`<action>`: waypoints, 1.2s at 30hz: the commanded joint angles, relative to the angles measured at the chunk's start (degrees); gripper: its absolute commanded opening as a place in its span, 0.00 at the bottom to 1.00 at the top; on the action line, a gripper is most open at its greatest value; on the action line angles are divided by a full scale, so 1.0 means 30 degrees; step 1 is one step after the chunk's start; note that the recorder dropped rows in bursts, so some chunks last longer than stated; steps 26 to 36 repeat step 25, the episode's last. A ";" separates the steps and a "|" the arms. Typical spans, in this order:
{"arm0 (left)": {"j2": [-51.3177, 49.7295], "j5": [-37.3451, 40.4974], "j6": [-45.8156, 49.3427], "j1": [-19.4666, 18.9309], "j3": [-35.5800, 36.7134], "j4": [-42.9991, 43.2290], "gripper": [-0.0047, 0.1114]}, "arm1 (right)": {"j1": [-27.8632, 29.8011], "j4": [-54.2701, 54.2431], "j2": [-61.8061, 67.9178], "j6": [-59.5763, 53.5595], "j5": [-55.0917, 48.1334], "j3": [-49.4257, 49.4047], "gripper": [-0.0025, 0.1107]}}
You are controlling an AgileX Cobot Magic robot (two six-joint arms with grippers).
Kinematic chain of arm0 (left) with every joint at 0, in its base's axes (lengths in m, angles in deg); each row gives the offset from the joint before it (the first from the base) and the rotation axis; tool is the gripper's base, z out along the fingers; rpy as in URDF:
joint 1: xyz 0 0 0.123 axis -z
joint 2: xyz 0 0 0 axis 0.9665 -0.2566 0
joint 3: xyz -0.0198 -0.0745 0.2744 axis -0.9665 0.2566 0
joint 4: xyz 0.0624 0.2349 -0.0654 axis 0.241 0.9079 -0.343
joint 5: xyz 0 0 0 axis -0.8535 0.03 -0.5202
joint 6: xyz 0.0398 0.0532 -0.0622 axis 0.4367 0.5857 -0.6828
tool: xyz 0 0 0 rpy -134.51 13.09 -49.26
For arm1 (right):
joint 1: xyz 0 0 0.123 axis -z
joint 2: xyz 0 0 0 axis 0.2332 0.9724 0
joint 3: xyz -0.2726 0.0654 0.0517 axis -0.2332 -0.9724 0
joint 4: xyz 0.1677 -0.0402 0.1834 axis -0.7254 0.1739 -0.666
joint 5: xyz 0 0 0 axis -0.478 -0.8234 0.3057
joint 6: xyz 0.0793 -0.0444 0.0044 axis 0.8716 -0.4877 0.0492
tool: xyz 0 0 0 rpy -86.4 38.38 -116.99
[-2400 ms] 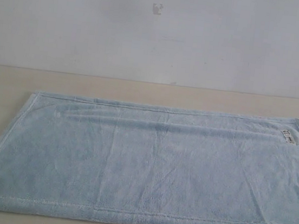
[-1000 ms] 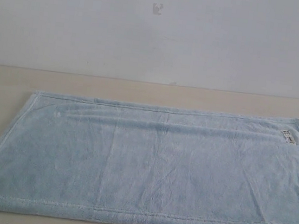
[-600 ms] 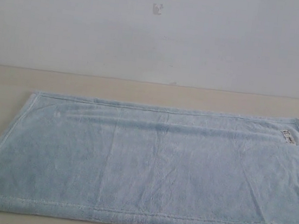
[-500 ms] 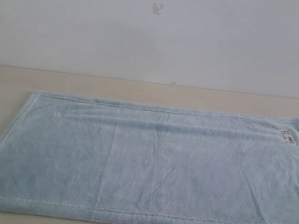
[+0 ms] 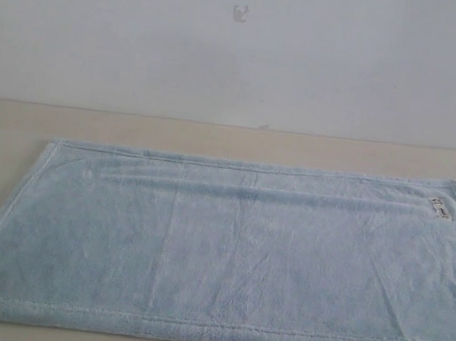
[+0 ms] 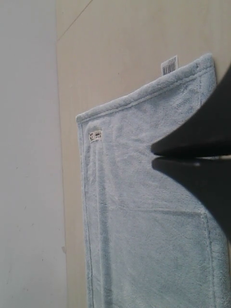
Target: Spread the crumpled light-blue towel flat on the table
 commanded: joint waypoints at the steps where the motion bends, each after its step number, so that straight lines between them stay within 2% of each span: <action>1: 0.0076 0.0015 0.0141 -0.0014 -0.0011 0.0014 0.07 | -0.0052 0.0064 -0.0104 0.0019 0.0127 0.0016 0.02; 36: 0.0076 0.0015 0.0141 -0.0014 -0.0011 0.0014 0.07 | -0.0052 0.0064 -0.0104 0.0019 0.0127 0.0016 0.02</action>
